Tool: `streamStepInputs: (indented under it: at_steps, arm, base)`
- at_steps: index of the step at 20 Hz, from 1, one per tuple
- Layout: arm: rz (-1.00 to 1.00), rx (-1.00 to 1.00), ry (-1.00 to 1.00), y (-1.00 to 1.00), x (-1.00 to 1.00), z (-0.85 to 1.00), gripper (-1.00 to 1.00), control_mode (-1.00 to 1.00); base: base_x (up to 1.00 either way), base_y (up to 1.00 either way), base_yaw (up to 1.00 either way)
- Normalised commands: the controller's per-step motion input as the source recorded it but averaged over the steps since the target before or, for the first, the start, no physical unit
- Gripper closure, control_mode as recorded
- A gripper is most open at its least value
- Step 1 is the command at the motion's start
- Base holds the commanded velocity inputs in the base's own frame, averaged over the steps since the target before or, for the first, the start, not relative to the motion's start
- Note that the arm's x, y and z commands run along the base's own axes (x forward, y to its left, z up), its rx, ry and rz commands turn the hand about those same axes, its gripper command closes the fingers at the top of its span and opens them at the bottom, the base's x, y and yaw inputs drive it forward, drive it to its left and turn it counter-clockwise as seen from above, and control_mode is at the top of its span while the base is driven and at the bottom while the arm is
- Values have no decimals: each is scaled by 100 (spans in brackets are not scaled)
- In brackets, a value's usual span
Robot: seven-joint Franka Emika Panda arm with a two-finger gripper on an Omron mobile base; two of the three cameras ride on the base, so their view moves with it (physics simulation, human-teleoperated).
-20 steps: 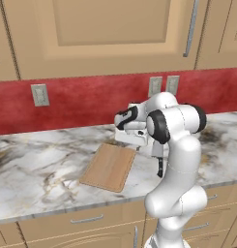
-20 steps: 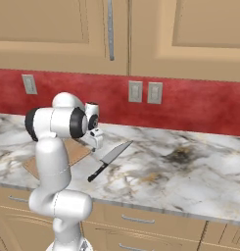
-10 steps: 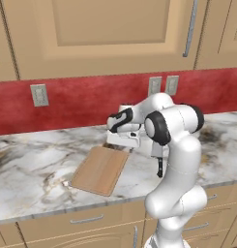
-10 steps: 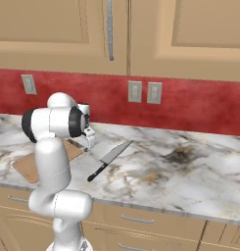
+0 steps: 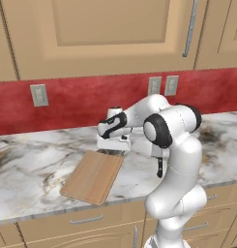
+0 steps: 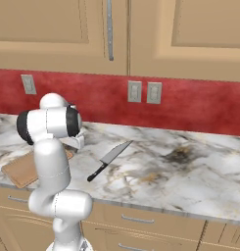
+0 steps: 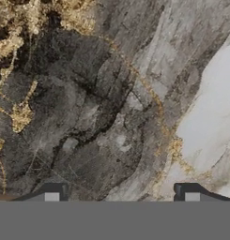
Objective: Move the cutting board and knife to the sink. Then move spray from the cabinet to the counter.
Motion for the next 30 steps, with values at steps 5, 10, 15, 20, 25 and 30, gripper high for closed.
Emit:
streamStepInputs:
  at_steps: [5,10,15,20,25,30]
  arm:
    - [2,0,-3,24,-8,-2,-100,-100]
    - [15,0,-6,38,-49,-2,-100,-100]
    - [14,0,-3,42,-64,0,-100,-100]
    - [12,0,-2,38,-61,-1,-100,-100]
    - [6,0,-4,19,-31,-1,-100,-100]
    - [-1,0,-10,0,22,-1,-100,-100]
  base:
    - [0,0,0]
    - [0,0,0]
    - [0,0,0]
    - [0,0,0]
    - [0,0,0]
    - [0,0,0]
